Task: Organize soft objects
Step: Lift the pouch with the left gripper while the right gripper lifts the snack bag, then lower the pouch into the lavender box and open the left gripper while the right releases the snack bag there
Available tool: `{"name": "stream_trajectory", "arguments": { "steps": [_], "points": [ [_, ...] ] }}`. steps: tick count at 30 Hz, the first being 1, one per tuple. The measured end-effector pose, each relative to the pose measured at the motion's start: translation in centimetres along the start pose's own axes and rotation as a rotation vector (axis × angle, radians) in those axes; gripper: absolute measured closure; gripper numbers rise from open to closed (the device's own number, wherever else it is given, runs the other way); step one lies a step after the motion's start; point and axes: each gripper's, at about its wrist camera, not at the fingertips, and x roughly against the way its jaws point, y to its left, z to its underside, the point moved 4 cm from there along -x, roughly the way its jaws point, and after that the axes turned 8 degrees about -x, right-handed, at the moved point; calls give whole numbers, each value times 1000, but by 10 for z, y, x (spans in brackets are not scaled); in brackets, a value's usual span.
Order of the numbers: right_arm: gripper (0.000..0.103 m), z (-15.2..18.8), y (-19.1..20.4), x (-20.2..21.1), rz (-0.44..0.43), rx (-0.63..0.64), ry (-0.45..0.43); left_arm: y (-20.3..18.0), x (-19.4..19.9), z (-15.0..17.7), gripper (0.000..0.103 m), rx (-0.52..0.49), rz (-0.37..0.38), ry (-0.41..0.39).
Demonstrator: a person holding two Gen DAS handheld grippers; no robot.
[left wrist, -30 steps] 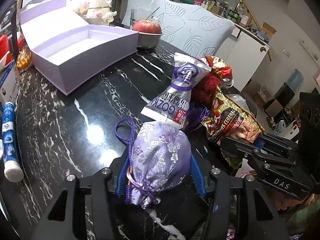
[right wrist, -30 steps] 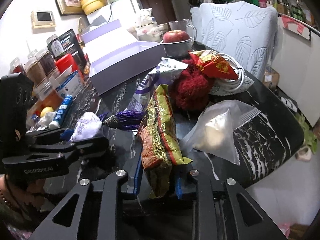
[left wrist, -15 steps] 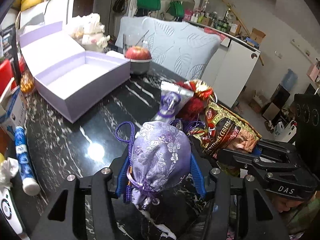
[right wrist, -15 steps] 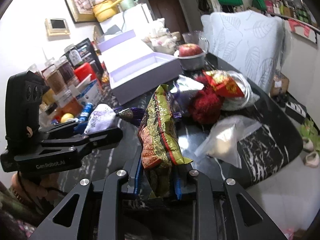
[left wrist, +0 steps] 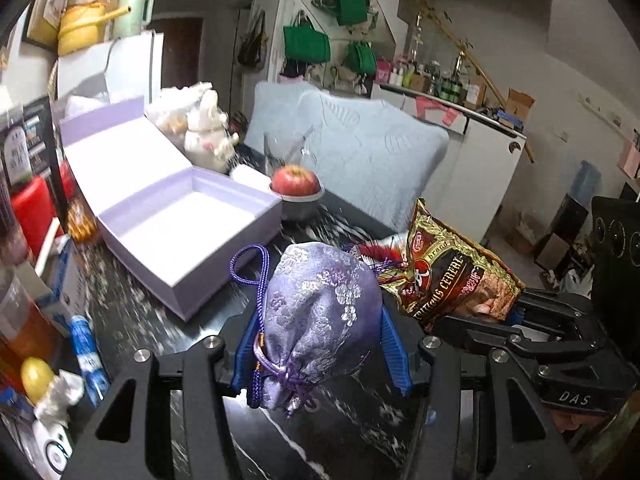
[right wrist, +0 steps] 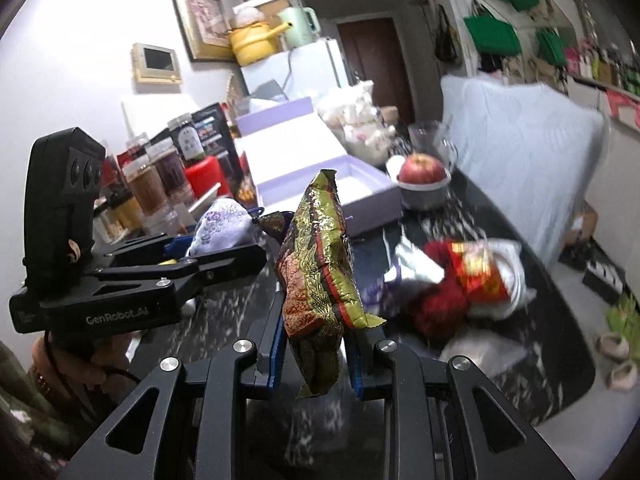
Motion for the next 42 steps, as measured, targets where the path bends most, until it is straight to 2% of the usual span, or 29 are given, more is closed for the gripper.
{"name": "stream_trajectory", "arguments": {
  "steps": [11, 32, 37, 42],
  "points": [
    [78, -57, 20, -15, -14, 119, -38, 29, 13, -49, 50, -18, -82, -97],
    [78, -178, 40, -113, 2, 260, -48, 136, -21, -139, 50, 40, -248, -211],
    [78, -198, 36, -145, 7, 268, -29, 163, -42, -153, 50, 94, -301, -212],
    [78, -207, 30, -184, 13, 266, 9, 184, -67, -151, 50, 97, -387, -167]
  ]
}}
